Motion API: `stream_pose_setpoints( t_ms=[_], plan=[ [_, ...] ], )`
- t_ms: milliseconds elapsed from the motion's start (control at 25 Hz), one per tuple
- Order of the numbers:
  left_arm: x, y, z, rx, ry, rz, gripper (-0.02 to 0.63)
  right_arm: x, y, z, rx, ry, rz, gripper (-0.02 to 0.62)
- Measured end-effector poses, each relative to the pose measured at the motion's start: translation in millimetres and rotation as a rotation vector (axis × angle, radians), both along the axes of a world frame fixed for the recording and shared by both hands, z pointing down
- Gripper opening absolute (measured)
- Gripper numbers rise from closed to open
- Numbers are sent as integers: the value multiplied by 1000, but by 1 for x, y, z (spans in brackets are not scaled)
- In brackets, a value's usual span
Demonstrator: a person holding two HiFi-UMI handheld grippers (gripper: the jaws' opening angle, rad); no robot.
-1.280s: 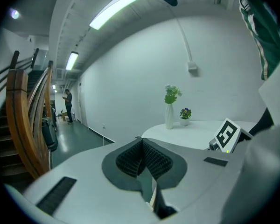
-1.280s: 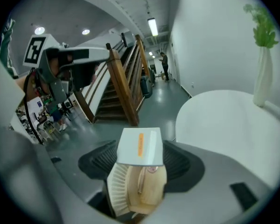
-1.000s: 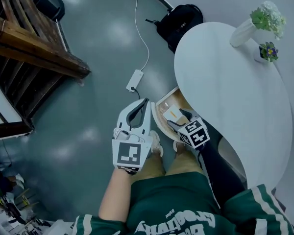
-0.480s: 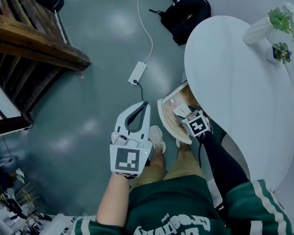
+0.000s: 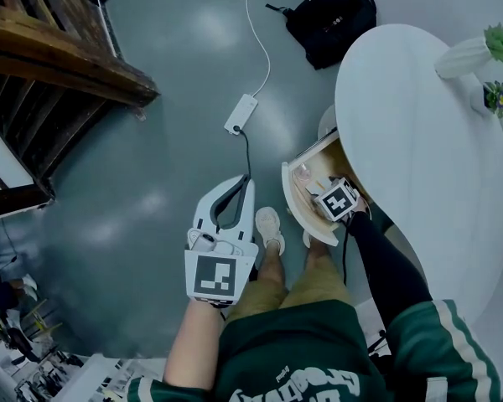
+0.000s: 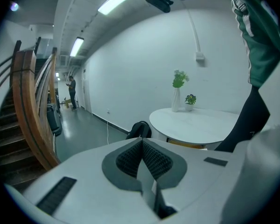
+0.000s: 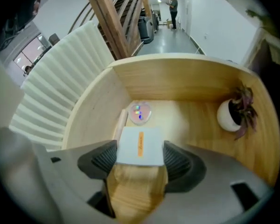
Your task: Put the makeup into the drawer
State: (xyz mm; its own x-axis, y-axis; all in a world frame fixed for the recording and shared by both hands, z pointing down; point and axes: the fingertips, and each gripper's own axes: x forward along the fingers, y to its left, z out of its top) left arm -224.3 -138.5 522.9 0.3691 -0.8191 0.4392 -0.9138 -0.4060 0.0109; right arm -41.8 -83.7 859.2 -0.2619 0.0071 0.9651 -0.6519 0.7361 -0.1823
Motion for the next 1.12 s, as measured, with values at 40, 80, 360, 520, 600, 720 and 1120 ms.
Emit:
stream_pose_setpoints(
  t_ms=[40,80,360,520,600,720,1120],
  plan=[
    [-3,1,1,-1,-1,-3,0,-2,1,2,-11,-6,14,325],
    [-4,2,1,0,-1,-4,0,-1,1,3,-18,-1,25,324],
    [-13,4,-9,30,12,2,0,-6,4,-15,23,4,45,348],
    [-17,7,-27,61,14,22,0,-15,0,-49,122,-17,66,341],
    [-22,9,-37,73,11,30,0,-18,1,-71,168,-27,113,341],
    [-25,7,-51,94,8,49,0,-28,3,-116,221,-85,222,338],
    [2,2,-98,170,49,127,0,-9,-15,-275,551,-232,449,333]
  ],
)
